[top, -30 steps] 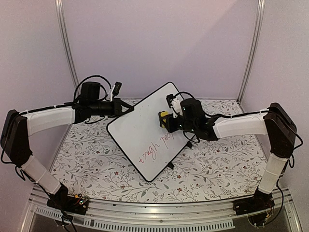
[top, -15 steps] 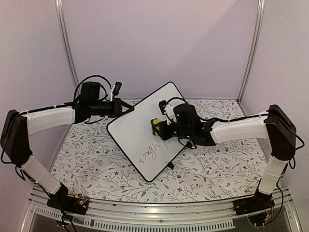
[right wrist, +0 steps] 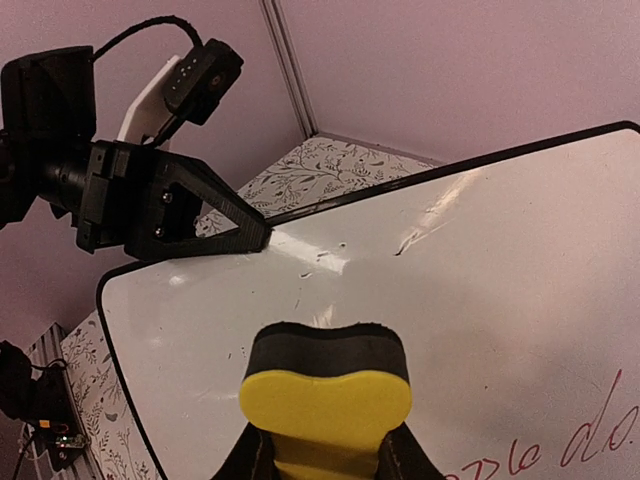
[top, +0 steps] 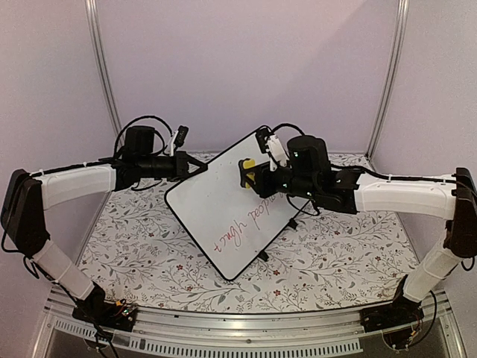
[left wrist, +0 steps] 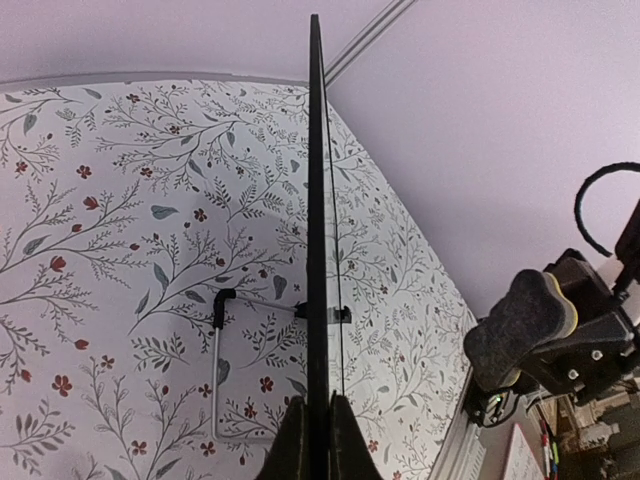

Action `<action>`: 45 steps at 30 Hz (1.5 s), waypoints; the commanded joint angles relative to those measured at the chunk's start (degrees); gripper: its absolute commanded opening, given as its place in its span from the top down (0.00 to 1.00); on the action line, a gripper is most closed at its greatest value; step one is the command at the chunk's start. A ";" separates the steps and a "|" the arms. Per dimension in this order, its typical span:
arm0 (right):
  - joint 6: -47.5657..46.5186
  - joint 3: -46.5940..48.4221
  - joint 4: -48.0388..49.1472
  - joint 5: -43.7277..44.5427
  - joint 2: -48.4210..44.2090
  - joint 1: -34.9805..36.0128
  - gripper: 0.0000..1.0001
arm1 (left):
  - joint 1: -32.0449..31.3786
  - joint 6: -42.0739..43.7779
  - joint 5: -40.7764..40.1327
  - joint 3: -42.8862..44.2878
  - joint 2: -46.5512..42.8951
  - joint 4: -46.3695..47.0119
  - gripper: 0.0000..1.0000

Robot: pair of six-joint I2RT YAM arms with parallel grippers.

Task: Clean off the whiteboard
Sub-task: Erase the whiteboard at the center of the board.

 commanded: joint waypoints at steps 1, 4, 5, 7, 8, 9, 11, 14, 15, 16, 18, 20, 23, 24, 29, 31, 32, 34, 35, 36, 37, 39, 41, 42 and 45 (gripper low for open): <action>-3.45 0.60 -5.19 3.00 -1.43 0.18 1.00 | -0.24 2.06 1.98 0.44 -1.61 2.93 1.00; -4.33 -0.09 -6.10 2.91 -1.55 0.34 1.00 | -0.23 1.99 1.82 0.44 -1.48 2.93 1.00; -4.39 -0.62 -5.80 2.91 -1.59 0.42 1.00 | -0.29 1.99 1.88 0.44 -1.44 2.93 1.00; -4.64 -1.16 -5.54 3.65 -1.55 0.57 1.00 | -0.25 2.07 1.87 0.44 -1.40 2.93 1.00; -4.65 -1.19 -5.55 4.47 -1.41 0.52 1.00 | -0.27 2.06 1.89 0.44 -1.40 2.93 1.00; -4.66 -1.03 -5.53 5.51 -1.12 0.54 1.00 | -0.28 1.99 1.90 0.44 -1.29 2.93 1.00; -4.29 0.01 -6.54 9.74 -0.36 0.55 1.00 | -0.30 2.05 1.86 0.44 -1.19 2.93 1.00; -4.13 5.26 -11.80 17.20 2.94 0.40 1.00 | -0.32 2.07 1.90 0.44 -1.00 2.93 1.00; -4.55 8.01 -14.28 19.11 4.26 0.16 1.00 | -0.27 2.06 1.96 0.44 -0.92 2.93 1.00; -4.89 10.96 -16.99 20.51 6.86 -0.19 1.00 | -0.32 2.03 1.94 0.44 -0.91 2.89 1.00; -5.63 16.56 -21.57 21.30 10.52 -1.41 1.00 | -0.26 2.00 1.97 0.52 -0.87 2.93 1.00; -6.54 22.42 -24.03 19.92 14.22 -2.51 1.00 | -0.30 2.05 1.97 0.51 -0.90 2.93 1.00; -8.06 30.50 -29.06 18.95 19.50 -3.63 1.00 | -0.25 2.13 1.92 0.48 -1.08 2.93 1.00; -8.85 33.03 -30.68 18.90 21.37 -3.85 1.00 | -0.26 2.21 1.90 0.44 -1.14 2.93 1.00; -12.13 41.91 -36.39 16.07 28.13 -4.56 1.00 | -0.27 2.10 2.09 0.53 -0.80 2.93 1.00; -13.45 44.18 -38.22 14.26 29.48 -4.67 1.00 | -0.27 2.14 2.11 0.61 -0.76 2.93 1.00; -13.94 45.19 -39.02 13.42 30.01 -4.67 1.00 | -0.23 2.15 2.15 0.61 -0.78 2.93 1.00; -15.02 46.52 -40.69 11.16 31.14 -4.66 1.00 | -0.10 2.15 2.12 0.61 -0.82 2.93 1.00; -15.80 46.63 -40.94 10.28 31.28 -4.67 1.00 | -0.11 2.06 2.22 0.61 -0.82 2.93 1.00; -16.11 46.56 -41.12 9.40 31.35 -4.59 1.00 | -0.09 2.05 2.25 0.61 -0.82 2.93 1.00; -16.16 46.37 -41.13 8.26 31.33 -4.50 1.00 | -0.09 2.01 2.20 0.61 -0.79 2.95 1.00; -16.62 45.32 -40.83 6.08 31.11 -4.01 1.00 | -0.07 2.03 2.24 0.61 -0.74 3.01 1.00; -17.52 44.54 -40.53 4.99 30.83 -3.15 1.00 | 0.01 1.92 2.31 0.61 -0.72 3.02 1.00; -17.83 44.46 -40.56 4.48 30.81 -2.65 1.00 | -0.04 1.97 2.32 0.61 -0.60 3.02 1.00; -18.81 44.45 -40.47 4.12 31.19 -1.07 1.00 | -0.01 1.90 2.34 0.61 -0.57 3.02 1.00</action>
